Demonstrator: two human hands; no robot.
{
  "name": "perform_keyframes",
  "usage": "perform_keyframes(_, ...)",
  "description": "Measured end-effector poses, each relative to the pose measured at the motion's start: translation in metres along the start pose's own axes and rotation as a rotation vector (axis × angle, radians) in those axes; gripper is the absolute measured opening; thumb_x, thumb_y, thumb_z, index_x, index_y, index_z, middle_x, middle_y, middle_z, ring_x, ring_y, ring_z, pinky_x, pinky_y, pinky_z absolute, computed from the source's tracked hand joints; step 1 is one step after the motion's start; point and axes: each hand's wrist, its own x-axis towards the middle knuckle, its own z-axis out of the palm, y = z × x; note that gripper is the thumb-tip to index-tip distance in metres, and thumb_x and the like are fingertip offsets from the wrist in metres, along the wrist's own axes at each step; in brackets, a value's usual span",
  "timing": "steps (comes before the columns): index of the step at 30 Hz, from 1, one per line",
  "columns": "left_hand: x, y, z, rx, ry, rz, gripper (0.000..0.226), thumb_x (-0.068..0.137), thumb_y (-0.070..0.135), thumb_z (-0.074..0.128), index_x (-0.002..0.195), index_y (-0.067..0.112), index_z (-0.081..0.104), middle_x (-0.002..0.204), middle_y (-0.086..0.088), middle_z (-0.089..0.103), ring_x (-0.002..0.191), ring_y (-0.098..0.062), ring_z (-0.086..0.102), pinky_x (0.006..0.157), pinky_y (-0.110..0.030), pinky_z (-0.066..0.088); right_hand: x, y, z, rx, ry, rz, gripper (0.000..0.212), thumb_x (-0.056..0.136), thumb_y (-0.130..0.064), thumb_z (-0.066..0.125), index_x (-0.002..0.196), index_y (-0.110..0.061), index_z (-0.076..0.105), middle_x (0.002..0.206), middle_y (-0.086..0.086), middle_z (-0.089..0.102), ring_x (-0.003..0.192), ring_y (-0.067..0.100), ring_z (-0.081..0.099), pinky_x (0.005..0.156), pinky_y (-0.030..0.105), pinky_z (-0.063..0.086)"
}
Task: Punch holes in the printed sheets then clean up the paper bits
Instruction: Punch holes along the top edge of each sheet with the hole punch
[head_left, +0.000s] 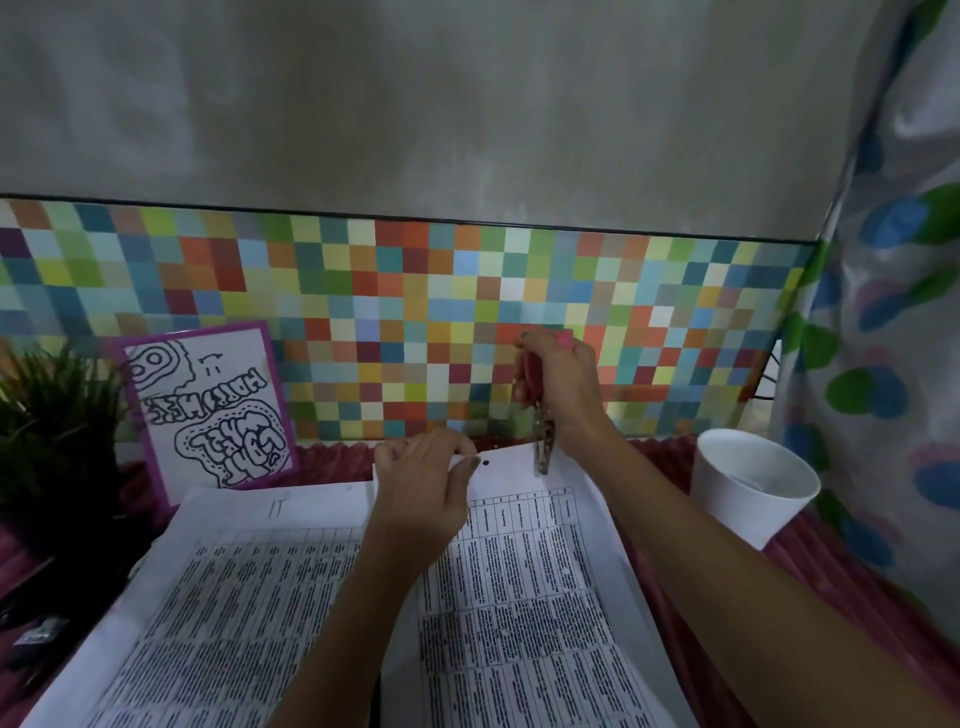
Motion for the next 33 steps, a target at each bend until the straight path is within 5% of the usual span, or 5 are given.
perform_keyframes(10, 0.0, -0.005, -0.001, -0.116, -0.014, -0.062, 0.006, 0.092, 0.024, 0.053, 0.09, 0.028, 0.057, 0.091, 0.021, 0.062, 0.096, 0.007, 0.05, 0.097, -0.013, 0.018, 0.006, -0.007, -0.016, 0.133, 0.018, -0.006, 0.022, 0.09, -0.008, 0.053, 0.068, -0.005, 0.057, 0.055, 0.012, 0.05, 0.038, 0.02, 0.041, 0.04, 0.024, 0.034)
perform_keyframes(23, 0.002, -0.002, -0.006, -0.103, -0.074, -0.084, 0.005, 0.091, 0.027, 0.054, 0.089, 0.031, 0.055, 0.088, 0.024, 0.059, 0.095, 0.007, 0.05, 0.094, -0.01, 0.018, 0.007, -0.004, -0.013, -0.037, 0.001, -0.077, 0.023, 0.093, -0.01, 0.05, 0.076, -0.001, 0.061, 0.059, 0.016, 0.051, 0.043, 0.023, 0.042, 0.043, 0.029, 0.035)
perform_keyframes(29, 0.01, 0.021, -0.006, 0.136, 0.003, -0.102, 0.014, 0.094, 0.031, 0.049, 0.101, 0.026, 0.06, 0.101, 0.013, 0.061, 0.101, -0.009, 0.051, 0.096, -0.03, 0.022, 0.008, -0.002, -0.011, 0.0, 0.055, -0.12, 0.022, 0.092, -0.009, 0.05, 0.076, 0.003, 0.059, 0.065, 0.018, 0.049, 0.046, 0.022, 0.04, 0.043, 0.03, 0.034)
perform_keyframes(33, 0.024, 0.049, 0.012, 0.21, -0.199, -0.114, 0.032, 0.103, 0.04, 0.037, 0.127, 0.026, 0.052, 0.129, 0.008, 0.055, 0.124, -0.011, 0.045, 0.116, -0.038, 0.018, 0.012, 0.001, -0.008, 0.003, 0.082, -0.138, 0.034, 0.084, -0.017, 0.052, 0.078, 0.016, 0.052, 0.068, 0.019, 0.048, 0.052, 0.028, 0.038, 0.044, 0.032, 0.033)
